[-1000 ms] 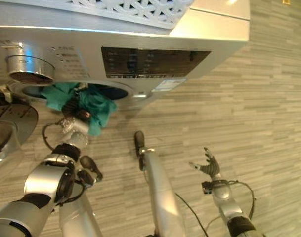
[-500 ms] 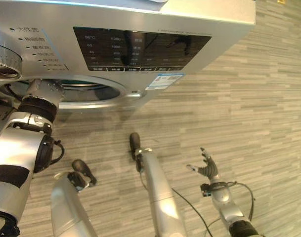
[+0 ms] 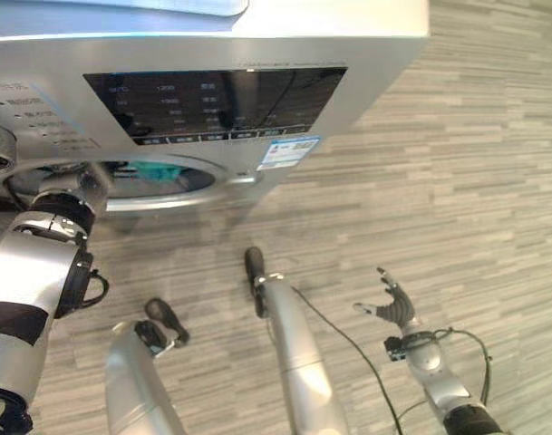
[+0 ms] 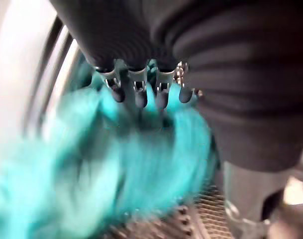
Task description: Grab the laundry basket,head to the washer,open it,put in the laundry and shut it.
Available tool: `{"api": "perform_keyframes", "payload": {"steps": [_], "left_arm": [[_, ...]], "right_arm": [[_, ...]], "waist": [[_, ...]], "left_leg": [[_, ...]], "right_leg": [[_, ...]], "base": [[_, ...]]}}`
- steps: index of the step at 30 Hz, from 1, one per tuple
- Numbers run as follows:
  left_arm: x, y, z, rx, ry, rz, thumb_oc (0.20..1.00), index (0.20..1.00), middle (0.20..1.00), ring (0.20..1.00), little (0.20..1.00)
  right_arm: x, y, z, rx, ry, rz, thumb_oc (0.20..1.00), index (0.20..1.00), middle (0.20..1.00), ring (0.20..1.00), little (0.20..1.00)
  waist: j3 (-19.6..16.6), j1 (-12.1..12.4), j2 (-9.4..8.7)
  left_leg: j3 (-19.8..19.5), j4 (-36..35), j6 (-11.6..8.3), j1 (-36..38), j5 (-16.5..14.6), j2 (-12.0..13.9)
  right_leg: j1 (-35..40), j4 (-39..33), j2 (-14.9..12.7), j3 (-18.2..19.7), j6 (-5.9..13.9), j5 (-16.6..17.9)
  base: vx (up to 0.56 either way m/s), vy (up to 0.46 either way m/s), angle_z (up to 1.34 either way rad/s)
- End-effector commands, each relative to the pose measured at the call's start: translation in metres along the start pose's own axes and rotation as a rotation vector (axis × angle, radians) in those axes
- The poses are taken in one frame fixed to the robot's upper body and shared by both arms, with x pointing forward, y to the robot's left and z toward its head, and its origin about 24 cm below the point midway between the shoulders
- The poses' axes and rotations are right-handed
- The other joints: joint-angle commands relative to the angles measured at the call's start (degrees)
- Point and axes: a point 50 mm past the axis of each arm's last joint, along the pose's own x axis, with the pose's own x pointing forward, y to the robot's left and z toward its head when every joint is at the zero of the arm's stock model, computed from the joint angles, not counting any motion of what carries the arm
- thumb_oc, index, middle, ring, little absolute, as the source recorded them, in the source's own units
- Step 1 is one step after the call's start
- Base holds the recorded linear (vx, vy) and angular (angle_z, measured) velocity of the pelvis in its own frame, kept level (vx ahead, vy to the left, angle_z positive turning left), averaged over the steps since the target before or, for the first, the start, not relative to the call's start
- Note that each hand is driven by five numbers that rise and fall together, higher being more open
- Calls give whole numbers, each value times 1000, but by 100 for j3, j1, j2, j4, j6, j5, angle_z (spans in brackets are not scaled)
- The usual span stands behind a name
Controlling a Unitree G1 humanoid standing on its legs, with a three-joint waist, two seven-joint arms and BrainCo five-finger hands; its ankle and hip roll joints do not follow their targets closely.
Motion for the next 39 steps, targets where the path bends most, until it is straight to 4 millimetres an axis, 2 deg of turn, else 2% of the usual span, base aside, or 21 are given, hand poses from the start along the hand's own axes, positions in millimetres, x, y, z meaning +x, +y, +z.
{"api": "perform_keyframes", "payload": {"steps": [1,3,4,6,7,8,12,13,17,21,24,25,26,27,28,29,34,35,36,37,39], "left_arm": [[-13,-28,75,-466,-206,-95,1000,1000,1000,1000,1000],[-42,-59,129,-709,-392,-237,1000,1000,1000,1000,1000],[-31,-58,103,-594,-298,-185,1000,1000,1000,1000,1000],[-9,-20,67,-188,-207,-14,1000,1000,1000,1000,1000],[-7,-16,54,-140,-177,3,1000,1000,1000,1000,1000],[-3,-11,14,-66,-74,29,1000,1000,1000,1000,1000],[-11,-12,-64,-15,82,36,1000,1000,1000,1000,1000],[-34,-17,-135,14,206,16,1000,1000,1000,1000,1000],[-84,7,-234,215,372,-6,1000,1000,1000,1000,1000],[-130,51,-295,390,536,14,1000,1000,1000,1000,1000],[-189,99,-344,661,703,-45,1000,1000,1000,1000,1000],[-189,99,-344,661,703,-45,1000,1000,1000,1000,1000],[-215,116,-360,721,794,-75,1000,1000,1000,1000,1000],[-215,116,-360,722,794,-75,1000,1000,1000,1000,1000],[-237,129,-371,793,855,-134,1000,1000,1000,1000,1000],[-237,129,-371,794,855,-134,1000,1000,1000,1000,1000],[-266,150,-379,892,884,-300,1000,1000,1000,1000,1000],[-266,150,-379,892,884,-300,1000,1000,1000,1000,1000],[-271,156,-381,852,928,-287,1000,1000,1000,1000,1000],[-271,155,-381,819,931,-265,1000,1000,1000,1000,1000],[-273,148,-383,784,940,-268,1000,1000,1000,1000,1000]], "right_arm": [[1,-2,0,-12,-3,20,1000,1000,1000,1000,1000],[0,-3,1,-13,-13,28,1000,1000,1000,1000,1000],[4,-3,7,-28,-40,37,1000,1000,1000,1000,1000],[8,3,8,-67,-47,47,1000,1000,1000,1000,1000],[7,5,8,-67,-47,56,1000,1000,1000,1000,1000],[6,8,6,-62,-42,64,1000,1000,1000,1000,1000],[2,13,-1,-57,-17,58,1000,1000,1000,1000,1000],[2,14,-3,-38,-6,24,1000,1000,1000,1000,1000],[-2,14,-17,17,59,-33,1000,1000,1000,1000,1000],[-10,18,-37,90,162,-60,1000,1000,1000,1000,1000],[-24,4,-52,200,218,-145,1000,1000,1000,1000,1000],[-24,4,-52,200,218,-145,1000,1000,1000,1000,1000],[-30,-12,-52,202,204,-191,1000,1000,1000,1000,1000],[-31,-12,-52,202,204,-191,1000,1000,1000,1000,1000],[-35,-35,-51,147,188,-229,1000,1000,1000,1000,1000],[-35,-35,-51,148,188,-229,1000,1000,1000,1000,1000],[-62,-139,-67,-245,357,-363,1000,1000,1000,1000,1000],[-61,-139,-67,-245,357,-363,1000,1000,1000,1000,1000],[-68,-187,-39,-475,332,-391,1000,1000,1000,1000,1000],[-69,-211,-10,-546,242,-493,1000,1000,1000,1000,1000],[-67,-245,14,-470,163,-728,1000,1000,1000,1000,1000]], "waist": [[68,-230,160],[101,-231,161],[145,-221,153],[243,-256,114],[256,-256,108],[279,-238,113],[341,-198,105],[435,-50,149],[621,206,179],[600,384,218],[249,472,322],[250,472,322],[21,475,387],[7,480,387],[-174,484,424],[-188,490,425],[-602,629,457],[-618,632,458],[-763,630,444],[-830,618,440],[-913,676,422]], "left_leg": [[-256,-126,81,-28,199,-222],[-232,-339,39,67,318,-291],[-219,-464,28,143,380,-340],[-93,-736,33,390,517,-294],[-54,-862,35,497,562,-300],[5,-1159,21,721,676,-358],[146,-1937,-5,1456,970,-570],[245,-2538,-13,2104,1152,-782],[364,-3434,5,3253,1454,-1126],[496,-4238,-4,4309,1696,-1424],[745,-5316,-1,5434,2183,-1731],[745,-5317,-1,5435,2183,-1731],[796,-5711,2,5834,2295,-1757],[802,-5716,2,5820,2305,-1757],[859,-6028,0,6180,2368,-1780],[865,-6029,-1,6163,2376,-1778],[827,-6238,-1,6537,2318,-1876],[831,-6238,-1,6515,2329,-1875],[827,-6238,-29,6559,2288,-1893],[821,-6238,-21,6602,2247,-1904],[760,-6238,3,6701,2185,-1949]], "right_leg": [[541,-330,-46,-129,313,-38],[634,-522,-63,-105,325,62],[720,-671,-85,-96,326,116],[942,-965,-75,-45,393,308],[1013,-1041,-94,-22,403,346],[1180,-1223,-159,1,433,399],[1811,-1722,-342,28,490,543],[2371,-2113,-449,-4,541,647],[3386,-2716,-540,-15,619,828],[4347,-3283,-568,-6,690,993],[5343,-4000,-591,20,787,1322],[5344,-4001,-591,20,787,1322],[5661,-4182,-632,15,825,1360],[5647,-4194,-629,20,823,1375],[5953,-4375,-690,-16,871,1434],[5938,-4386,-687,-11,869,1448],[6481,-4823,-839,-177,1046,1763],[6460,-4829,-837,-173,1043,1777],[6615,-4966,-893,-239,1103,1874],[6703,-5032,-916,-281,1122,1876],[6890,-5101,-973,-397,1151,1849]], "base": [[-29,5,11],[-61,-20,25],[-125,-36,15],[-147,30,-2],[-98,82,-18],[-50,56,-30],[-21,16,7],[13,25,47],[54,68,30],[122,104,4],[212,117,-13],[274,111,-11],[149,62,-6],[264,110,0],[111,46,4],[174,67,1],[109,53,7],[82,69,30],[85,75,21],[130,100,12],[110,95,3]]}}
